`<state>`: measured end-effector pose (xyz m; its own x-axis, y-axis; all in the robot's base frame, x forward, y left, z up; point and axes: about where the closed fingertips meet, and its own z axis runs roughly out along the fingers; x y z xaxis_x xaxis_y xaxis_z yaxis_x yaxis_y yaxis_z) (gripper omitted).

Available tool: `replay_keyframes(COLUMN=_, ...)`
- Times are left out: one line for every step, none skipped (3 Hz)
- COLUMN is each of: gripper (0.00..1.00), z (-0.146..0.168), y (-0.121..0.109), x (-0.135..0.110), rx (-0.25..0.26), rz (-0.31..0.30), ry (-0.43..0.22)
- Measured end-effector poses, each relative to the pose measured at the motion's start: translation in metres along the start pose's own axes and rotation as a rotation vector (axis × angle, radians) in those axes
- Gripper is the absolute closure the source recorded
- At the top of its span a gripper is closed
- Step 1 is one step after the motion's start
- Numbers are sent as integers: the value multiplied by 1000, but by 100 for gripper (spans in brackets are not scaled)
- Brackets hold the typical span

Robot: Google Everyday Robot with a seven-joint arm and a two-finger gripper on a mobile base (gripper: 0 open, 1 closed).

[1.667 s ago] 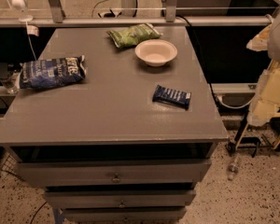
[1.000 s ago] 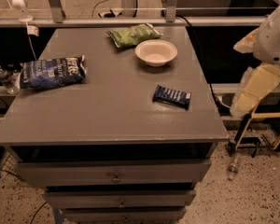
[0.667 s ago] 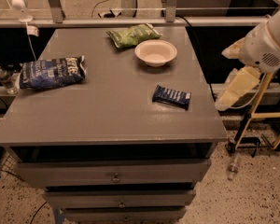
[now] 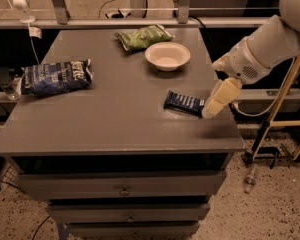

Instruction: Move rxbar blueberry near blue chip bag

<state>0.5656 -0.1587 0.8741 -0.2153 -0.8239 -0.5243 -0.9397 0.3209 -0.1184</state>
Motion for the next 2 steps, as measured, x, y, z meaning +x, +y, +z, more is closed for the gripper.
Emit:
replay_keyframes(gripper=0, z=29, y=-2, x=-6, rx=-24, rz=10, ry=5)
replay_keyframes(gripper=0, z=50, y=0, x=-11, rx=-40, rz=14, ry=25)
